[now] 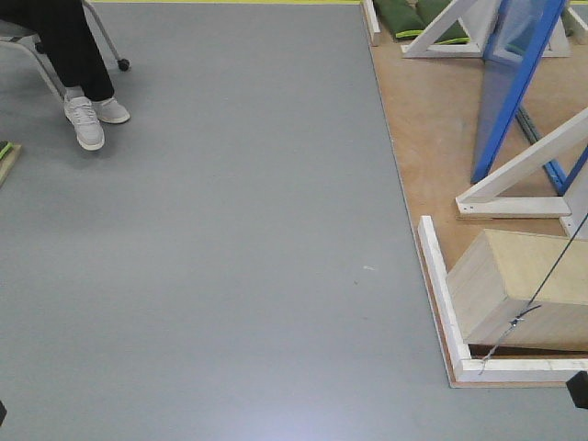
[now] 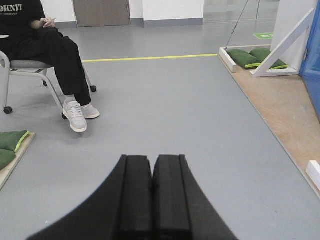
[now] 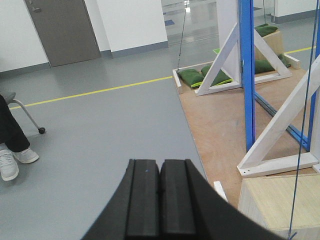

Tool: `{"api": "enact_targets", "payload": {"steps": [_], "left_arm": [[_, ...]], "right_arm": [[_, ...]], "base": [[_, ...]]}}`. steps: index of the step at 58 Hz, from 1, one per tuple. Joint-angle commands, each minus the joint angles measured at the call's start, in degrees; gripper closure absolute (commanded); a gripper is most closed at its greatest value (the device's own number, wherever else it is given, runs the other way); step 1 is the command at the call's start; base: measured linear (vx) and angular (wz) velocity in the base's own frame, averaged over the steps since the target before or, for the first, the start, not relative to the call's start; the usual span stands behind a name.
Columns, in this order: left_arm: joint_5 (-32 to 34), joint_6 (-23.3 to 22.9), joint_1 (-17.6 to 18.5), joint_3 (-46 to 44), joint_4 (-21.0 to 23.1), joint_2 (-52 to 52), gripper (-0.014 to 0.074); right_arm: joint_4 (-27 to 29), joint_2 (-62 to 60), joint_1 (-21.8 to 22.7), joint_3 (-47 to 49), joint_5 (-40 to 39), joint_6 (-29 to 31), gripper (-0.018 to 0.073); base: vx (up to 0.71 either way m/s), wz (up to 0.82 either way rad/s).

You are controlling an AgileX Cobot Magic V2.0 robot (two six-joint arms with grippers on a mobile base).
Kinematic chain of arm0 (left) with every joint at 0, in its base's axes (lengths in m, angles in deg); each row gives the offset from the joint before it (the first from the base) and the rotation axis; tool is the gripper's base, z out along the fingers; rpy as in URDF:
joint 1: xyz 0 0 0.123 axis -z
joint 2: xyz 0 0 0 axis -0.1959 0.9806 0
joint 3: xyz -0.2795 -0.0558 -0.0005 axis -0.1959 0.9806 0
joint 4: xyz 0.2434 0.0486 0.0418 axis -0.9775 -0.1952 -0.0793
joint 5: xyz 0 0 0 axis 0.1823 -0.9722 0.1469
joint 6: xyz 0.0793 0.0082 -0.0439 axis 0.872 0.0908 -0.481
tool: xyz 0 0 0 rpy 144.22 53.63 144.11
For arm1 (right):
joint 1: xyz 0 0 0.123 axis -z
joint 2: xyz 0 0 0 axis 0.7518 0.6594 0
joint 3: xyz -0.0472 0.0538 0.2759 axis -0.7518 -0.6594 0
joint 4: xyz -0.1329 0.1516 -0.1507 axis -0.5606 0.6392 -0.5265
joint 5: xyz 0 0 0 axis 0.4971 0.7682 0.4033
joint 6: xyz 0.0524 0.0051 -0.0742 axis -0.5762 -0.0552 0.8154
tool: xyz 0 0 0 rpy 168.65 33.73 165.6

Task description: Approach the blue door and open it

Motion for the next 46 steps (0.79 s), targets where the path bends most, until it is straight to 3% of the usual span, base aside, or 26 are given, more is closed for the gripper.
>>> {"api": "enact_targets", "payload": {"steps": [1, 46], "left_arm": [[4.9, -0.4, 0.4, -1.5, 0.1, -0.7, 0.0524], [4.9, -0.4, 0.4, -1.5, 0.1, -0.7, 0.0524]], "right_arm": [[-0.6, -0.6, 0.3, -0.1, -4.8, 0.2, 0.0547], [-0.6, -0.6, 0.3, -0.1, -4.8, 0.2, 0.0547]], "base": [[0.0, 0.0], [0.0, 0.0]]}}
